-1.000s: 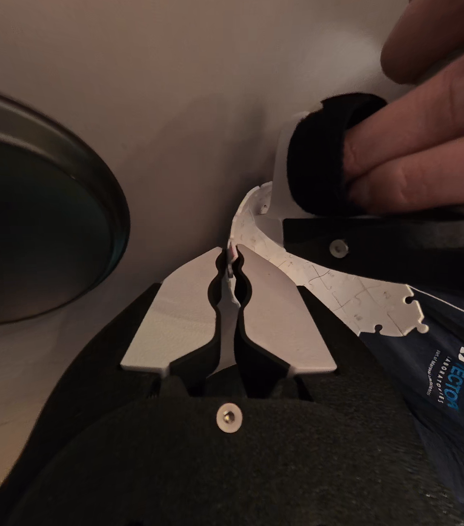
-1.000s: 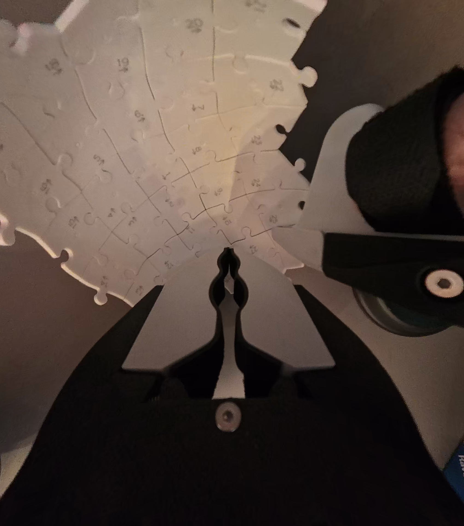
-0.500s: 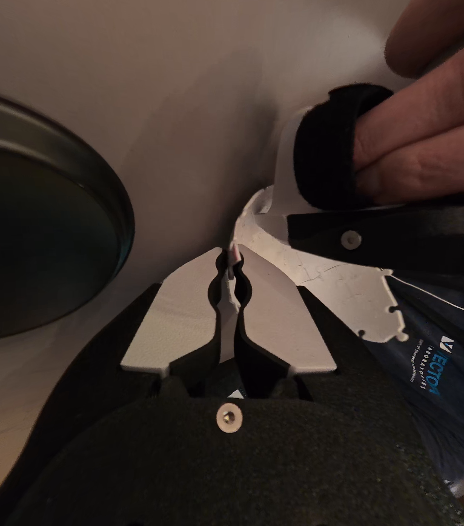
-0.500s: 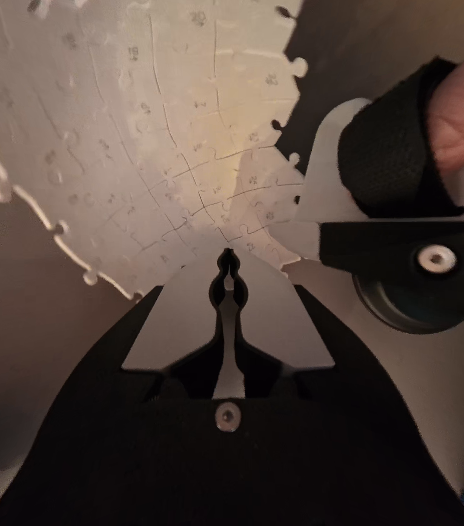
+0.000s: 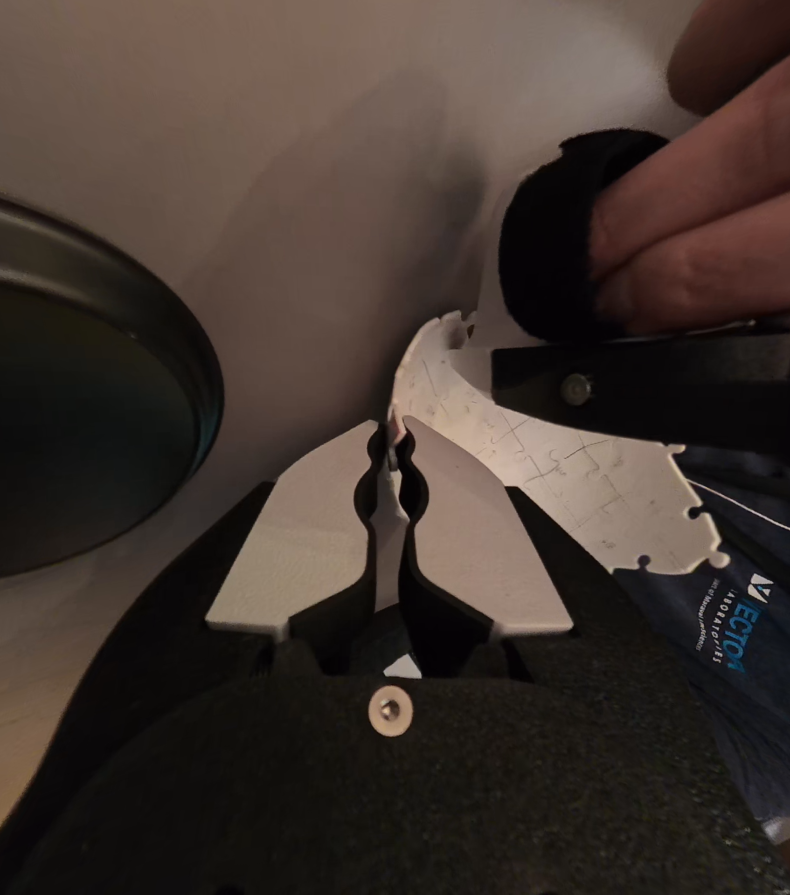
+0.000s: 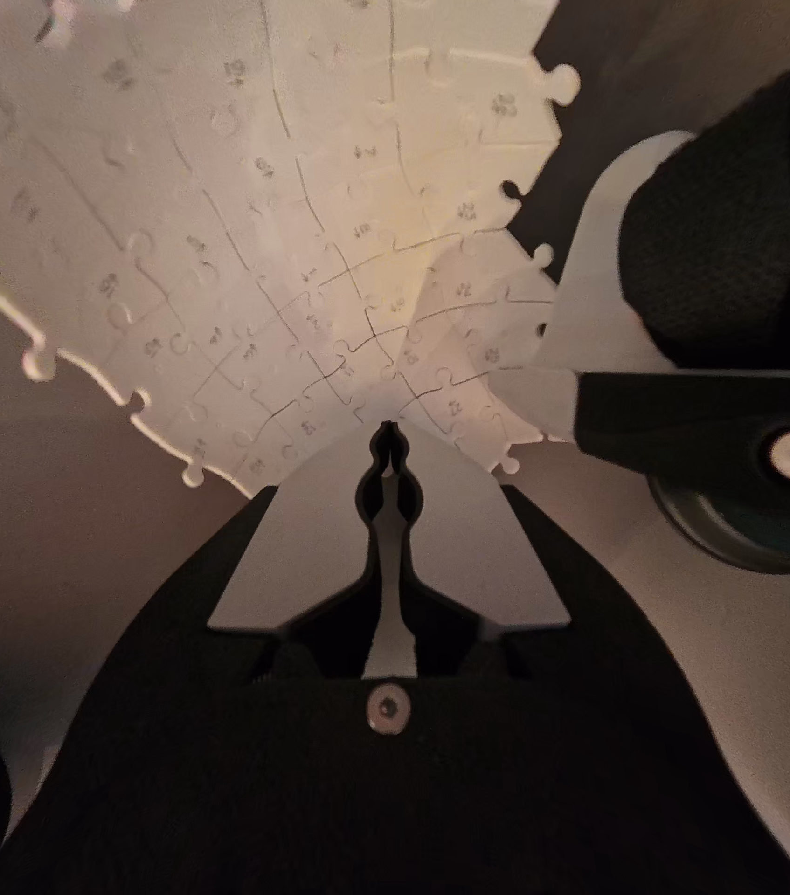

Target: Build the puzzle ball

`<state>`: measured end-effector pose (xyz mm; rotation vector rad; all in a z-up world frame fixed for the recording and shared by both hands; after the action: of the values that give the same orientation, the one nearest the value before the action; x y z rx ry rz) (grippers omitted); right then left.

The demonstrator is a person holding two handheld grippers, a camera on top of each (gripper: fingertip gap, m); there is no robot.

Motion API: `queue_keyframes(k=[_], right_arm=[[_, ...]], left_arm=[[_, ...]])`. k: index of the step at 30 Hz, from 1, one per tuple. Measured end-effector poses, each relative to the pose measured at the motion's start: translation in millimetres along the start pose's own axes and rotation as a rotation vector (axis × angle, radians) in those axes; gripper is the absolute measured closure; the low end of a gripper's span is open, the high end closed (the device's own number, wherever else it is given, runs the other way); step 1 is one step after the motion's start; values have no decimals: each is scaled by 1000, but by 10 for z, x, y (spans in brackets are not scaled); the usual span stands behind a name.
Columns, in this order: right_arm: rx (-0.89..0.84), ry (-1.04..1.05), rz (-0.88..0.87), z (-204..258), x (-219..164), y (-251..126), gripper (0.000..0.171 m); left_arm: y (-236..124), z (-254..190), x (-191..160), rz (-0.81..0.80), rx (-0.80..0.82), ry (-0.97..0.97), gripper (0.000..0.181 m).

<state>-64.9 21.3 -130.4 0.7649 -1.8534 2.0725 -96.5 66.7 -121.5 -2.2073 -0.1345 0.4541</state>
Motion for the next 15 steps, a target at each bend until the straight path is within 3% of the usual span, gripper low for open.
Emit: queue_keyframes(k=[8,12,15], right_arm=[[7,3,-23,-5,9,-5,170],[-65,-8,-159,-94,173,-113,170],[-119,-31,-125,-127,185,-118,170]], left_arm=[[-2,-7,19,2,7,3,179],[27,-19,10,-8,-16,9,178],[30,-15,4,-15,-26,9,179]])
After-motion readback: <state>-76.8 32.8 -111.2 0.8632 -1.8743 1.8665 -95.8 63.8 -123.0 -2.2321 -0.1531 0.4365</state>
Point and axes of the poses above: each gripper's, where its closed fingertips meet, y out along the fingers, x out of its top, z = x × y across the jaws, the point moved 3 cm from there along -y, back along the fingers, and after that the axes turned 4 degrees about -y, right-handed, at the moved point
